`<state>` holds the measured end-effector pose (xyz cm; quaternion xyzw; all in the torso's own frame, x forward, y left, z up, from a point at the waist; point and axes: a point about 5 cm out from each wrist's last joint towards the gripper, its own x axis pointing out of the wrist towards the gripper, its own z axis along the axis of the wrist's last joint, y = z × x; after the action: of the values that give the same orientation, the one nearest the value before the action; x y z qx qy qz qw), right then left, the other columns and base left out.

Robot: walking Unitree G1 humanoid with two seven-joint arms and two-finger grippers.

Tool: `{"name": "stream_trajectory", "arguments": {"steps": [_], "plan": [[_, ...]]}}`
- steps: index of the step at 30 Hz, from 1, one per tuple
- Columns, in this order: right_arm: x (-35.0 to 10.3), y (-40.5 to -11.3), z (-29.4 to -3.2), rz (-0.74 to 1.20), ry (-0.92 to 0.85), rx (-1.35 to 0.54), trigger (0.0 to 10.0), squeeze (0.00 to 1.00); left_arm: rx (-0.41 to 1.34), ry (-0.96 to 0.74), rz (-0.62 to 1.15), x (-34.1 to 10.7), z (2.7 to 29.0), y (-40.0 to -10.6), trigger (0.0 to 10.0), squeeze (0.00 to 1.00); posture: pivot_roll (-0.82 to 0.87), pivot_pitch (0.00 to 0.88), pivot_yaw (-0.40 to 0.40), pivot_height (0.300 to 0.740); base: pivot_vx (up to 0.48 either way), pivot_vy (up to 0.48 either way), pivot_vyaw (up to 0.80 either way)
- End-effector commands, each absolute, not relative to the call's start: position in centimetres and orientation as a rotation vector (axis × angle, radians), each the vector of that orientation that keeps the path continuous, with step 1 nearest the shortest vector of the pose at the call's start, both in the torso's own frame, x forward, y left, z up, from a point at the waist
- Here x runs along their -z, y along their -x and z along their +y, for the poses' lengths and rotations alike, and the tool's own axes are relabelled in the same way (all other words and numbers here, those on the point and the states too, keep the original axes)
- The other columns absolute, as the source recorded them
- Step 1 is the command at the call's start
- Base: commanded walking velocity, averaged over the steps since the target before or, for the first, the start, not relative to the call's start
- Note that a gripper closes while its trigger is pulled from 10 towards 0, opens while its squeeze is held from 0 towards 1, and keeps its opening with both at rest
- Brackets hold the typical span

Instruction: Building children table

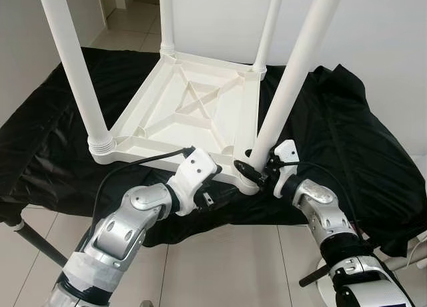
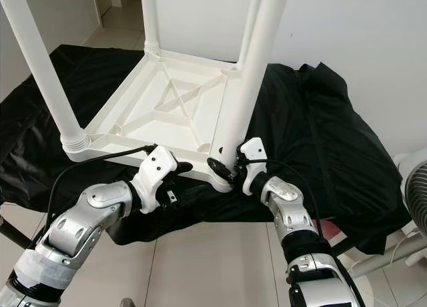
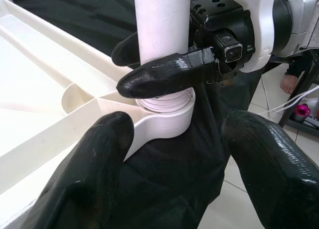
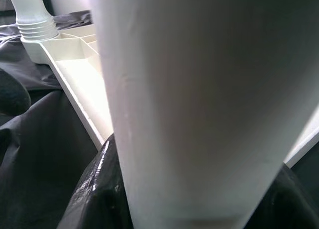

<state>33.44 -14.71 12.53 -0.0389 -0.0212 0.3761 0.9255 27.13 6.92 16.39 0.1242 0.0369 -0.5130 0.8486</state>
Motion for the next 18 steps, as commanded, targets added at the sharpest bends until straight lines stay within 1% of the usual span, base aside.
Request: {"name": "stream_trajectory", "arguments": {"steps": [1, 7, 11, 14, 15, 18], "plan": [[-12.2, -33.4, -15.2, -0.021, 0.063, -0.764, 10.0, 0.0, 1.075, -0.272, 0.077, -16.4, 6.8, -27.0, 10.0, 0.0, 0.05, 0.035, -0.077, 0.74, 0.0, 0.0, 0.0], [-12.7, -33.3, -15.5, -0.055, 0.036, -0.74, 10.0, 0.0, 1.066, -0.273, 0.079, -16.4, 6.9, -27.2, 10.0, 0.0, 0.05, 0.039, -0.078, 0.74, 0.0, 0.0, 0.0], [-13.0, -33.3, -15.6, -0.091, 0.024, -0.569, 10.0, 0.0, 1.056, -0.271, 0.086, -16.1, 7.1, -27.4, 10.0, 0.0, 0.04, 0.042, -0.081, 0.74, 0.0, 0.0, 0.0], [-13.0, -33.3, -15.6, -0.096, 0.021, -0.536, 10.0, 0.0, 1.055, -0.271, 0.087, -16.1, 7.1, -27.4, 10.0, 0.0, 0.04, 0.044, -0.079, 0.74, 0.0, 0.0, 0.0], [-13.3, -32.9, -15.1, -0.117, -0.002, -0.465, 10.0, 0.0, 1.056, -0.269, 0.088, -16.1, 7.0, -27.4, 10.0, 0.0, 0.03, 0.046, -0.08, 0.74, 0.0, 0.0, 0.0], [-13.5, -32.5, -14.5, -0.129, -0.034, -0.423, 10.0, 0.0, 1.059, -0.268, 0.088, -16.1, 6.9, -27.4, 10.0, 0.0, 0.03, 0.046, -0.079, 0.74, 0.0, 0.0, 0.0]]}}
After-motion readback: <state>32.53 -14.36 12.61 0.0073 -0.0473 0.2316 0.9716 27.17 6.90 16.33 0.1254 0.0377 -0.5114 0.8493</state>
